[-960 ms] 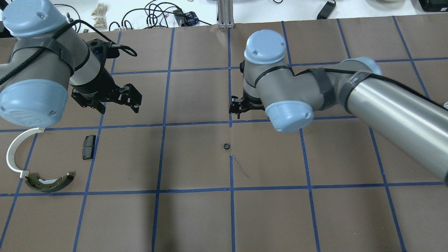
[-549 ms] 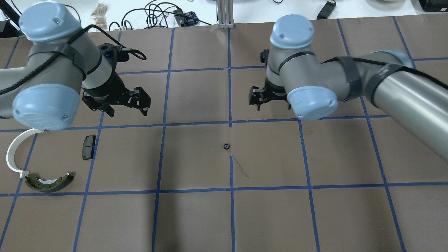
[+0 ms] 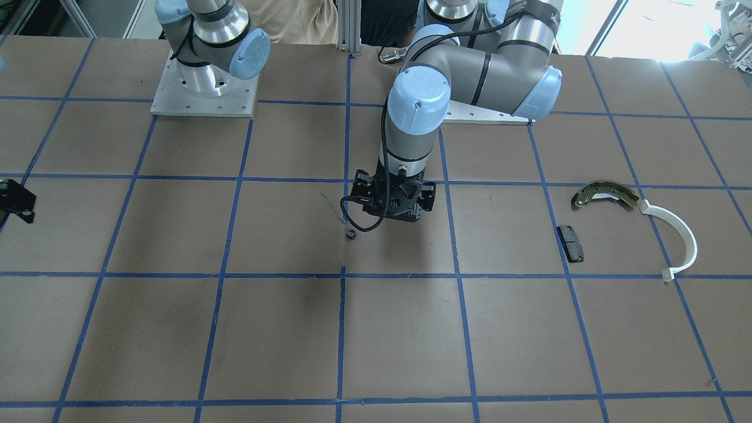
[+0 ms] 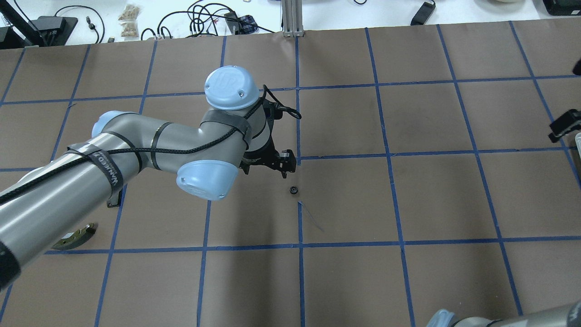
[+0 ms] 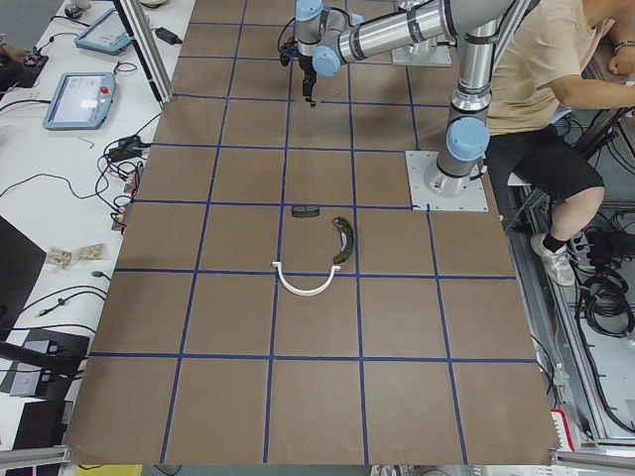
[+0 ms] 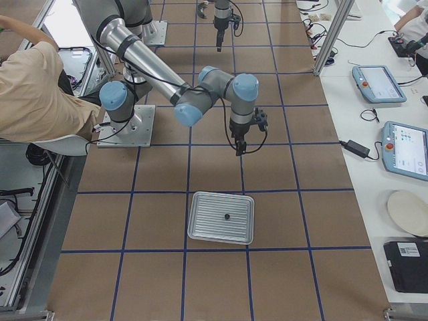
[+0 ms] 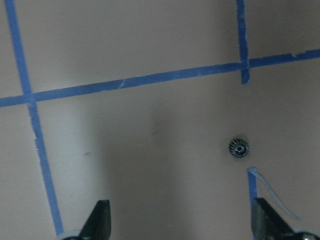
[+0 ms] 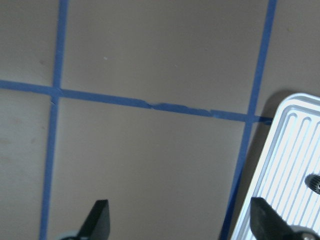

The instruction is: Place bearing gear from tray to pile

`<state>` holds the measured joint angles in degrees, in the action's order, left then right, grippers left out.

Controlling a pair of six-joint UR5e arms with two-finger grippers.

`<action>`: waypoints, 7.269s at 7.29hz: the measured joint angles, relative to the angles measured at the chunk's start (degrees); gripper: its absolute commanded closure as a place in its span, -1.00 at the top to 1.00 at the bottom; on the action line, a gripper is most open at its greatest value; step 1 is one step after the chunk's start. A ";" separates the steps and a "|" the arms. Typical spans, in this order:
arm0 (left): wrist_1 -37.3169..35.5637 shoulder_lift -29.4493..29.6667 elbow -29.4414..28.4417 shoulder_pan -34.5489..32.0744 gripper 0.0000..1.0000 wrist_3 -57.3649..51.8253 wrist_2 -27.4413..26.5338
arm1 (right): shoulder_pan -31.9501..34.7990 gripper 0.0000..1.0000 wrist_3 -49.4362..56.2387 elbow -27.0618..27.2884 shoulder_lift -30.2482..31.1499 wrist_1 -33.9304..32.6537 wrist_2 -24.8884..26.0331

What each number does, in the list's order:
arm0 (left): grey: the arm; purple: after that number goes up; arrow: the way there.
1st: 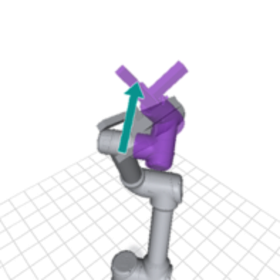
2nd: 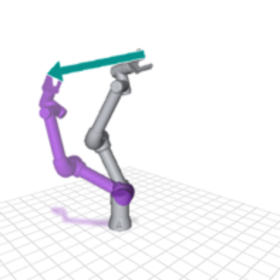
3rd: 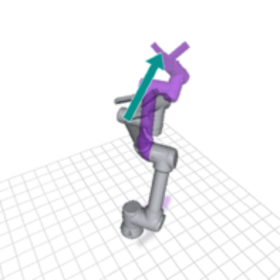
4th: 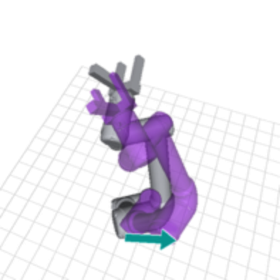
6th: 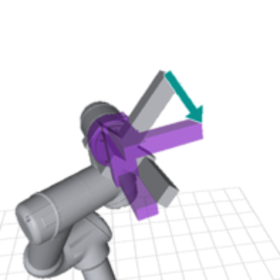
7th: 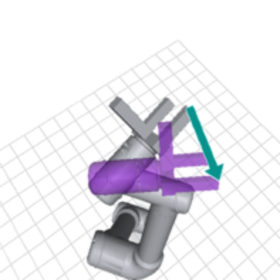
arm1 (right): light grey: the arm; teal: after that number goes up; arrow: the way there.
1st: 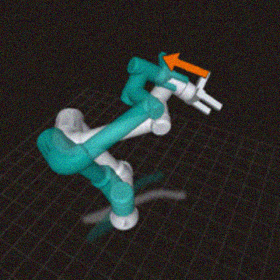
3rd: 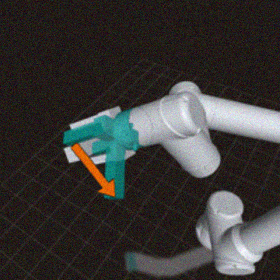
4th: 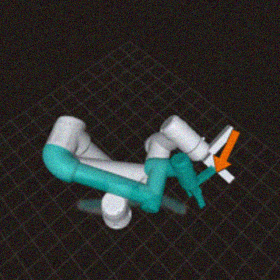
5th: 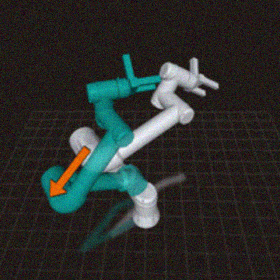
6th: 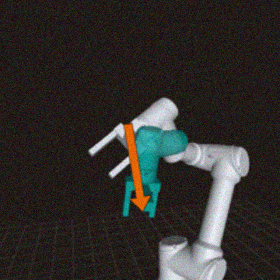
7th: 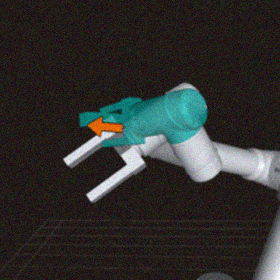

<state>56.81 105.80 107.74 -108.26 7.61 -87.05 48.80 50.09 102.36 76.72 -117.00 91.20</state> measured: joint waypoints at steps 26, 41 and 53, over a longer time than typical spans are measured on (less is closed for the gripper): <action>12.95 6.71 -11.76 44.81 -1.00 -39.36 -12.14 | -5.81 -1.00 13.69 -8.50 -12.83 -9.12 3.40; 16.99 5.28 -13.92 44.00 1.00 -39.19 -9.56 | 67.28 1.00 -78.68 -2.45 -12.83 -12.44 -3.44; 9.49 9.47 -16.24 7.59 1.00 -7.57 -1.30 | 44.03 1.00 -50.27 -16.44 8.97 27.02 -1.90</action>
<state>66.31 115.27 91.50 -100.67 0.04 -88.35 92.83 -0.18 85.92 85.69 -89.98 89.31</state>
